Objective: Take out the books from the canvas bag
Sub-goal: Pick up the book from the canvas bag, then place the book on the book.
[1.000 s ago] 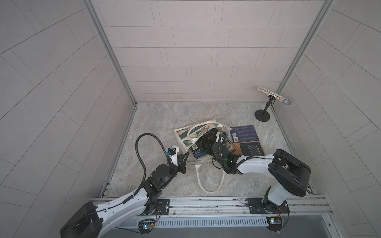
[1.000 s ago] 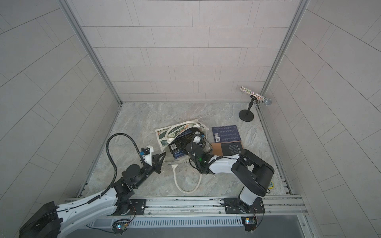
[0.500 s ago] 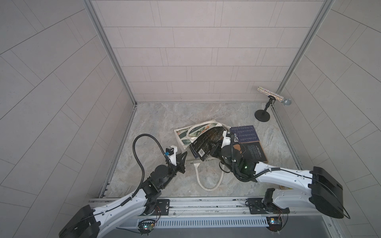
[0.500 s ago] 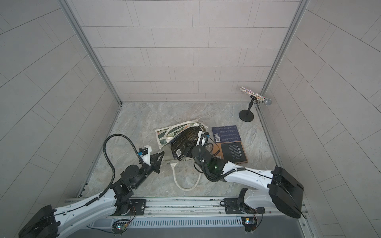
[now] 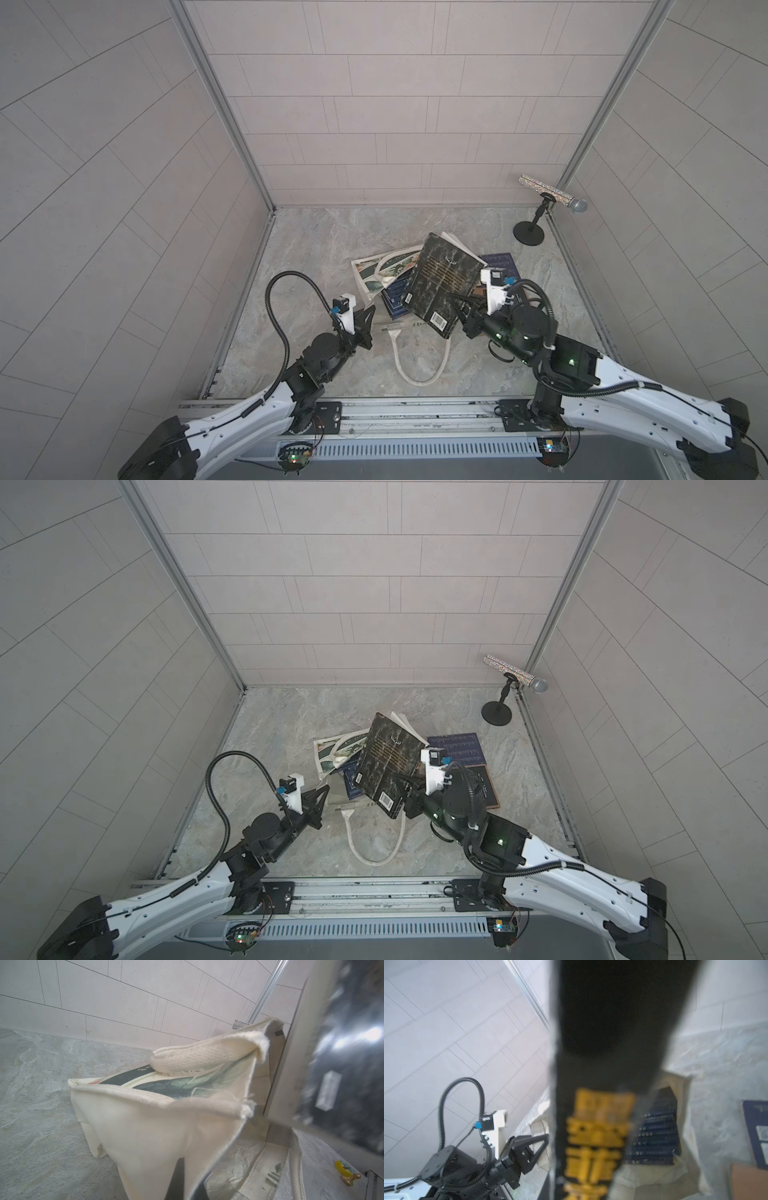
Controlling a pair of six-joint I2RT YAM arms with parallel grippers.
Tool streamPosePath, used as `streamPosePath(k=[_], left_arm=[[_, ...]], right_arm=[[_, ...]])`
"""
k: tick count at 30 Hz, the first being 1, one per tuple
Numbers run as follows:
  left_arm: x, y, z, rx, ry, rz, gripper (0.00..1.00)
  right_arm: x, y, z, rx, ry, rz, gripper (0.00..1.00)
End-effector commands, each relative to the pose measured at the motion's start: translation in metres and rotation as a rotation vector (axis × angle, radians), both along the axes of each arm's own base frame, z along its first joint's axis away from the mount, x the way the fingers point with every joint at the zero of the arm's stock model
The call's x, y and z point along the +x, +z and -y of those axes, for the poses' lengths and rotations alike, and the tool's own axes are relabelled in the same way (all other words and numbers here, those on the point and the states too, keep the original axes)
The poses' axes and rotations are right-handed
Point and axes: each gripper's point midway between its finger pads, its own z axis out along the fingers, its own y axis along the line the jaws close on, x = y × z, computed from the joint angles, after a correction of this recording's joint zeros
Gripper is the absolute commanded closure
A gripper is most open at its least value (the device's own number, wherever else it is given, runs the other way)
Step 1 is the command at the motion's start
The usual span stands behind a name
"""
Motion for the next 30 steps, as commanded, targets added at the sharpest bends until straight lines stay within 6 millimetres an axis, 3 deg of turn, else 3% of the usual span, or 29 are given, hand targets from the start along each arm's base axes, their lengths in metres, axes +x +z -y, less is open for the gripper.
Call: streamPosePath(k=[1,3,8,13,20,26,30], left_arm=[[0.003,0.011,-0.002,-0.007,0.020,0.026,1.00],[0.003,0.012,-0.001,-0.008,0.018,0.027,1.00],[0.001,0.012,-0.001,-0.010,0.013,0.029,1.00],[0.001,0.012,-0.002,-0.012,0.013,0.030,1.00],[0.001,0.012,-0.002,-0.010,0.012,0.028,1.00],[0.001,0.012,-0.002,-0.011,0.012,0.030,1.00],[0.001,0.013,-0.002,-0.009,0.013,0.032,1.00]], right_arm=[[0.000,0.045,0.035,0.010,-0.112,0.138,1.00],[0.002,0.050,0.055,0.011,-0.195,0.151,1.00],[0.008,0.035,0.138,0.087,-0.579,0.124,1.00],[0.008,0.002,0.173,0.065,-0.760,0.090,1.00],[0.023,-0.057,0.171,0.055,-0.778,-0.032,1.00],[0.051,-0.100,0.156,0.199,-0.671,-0.157,1.00],[0.063,-0.125,0.157,0.309,-0.652,-0.235,1.00]])
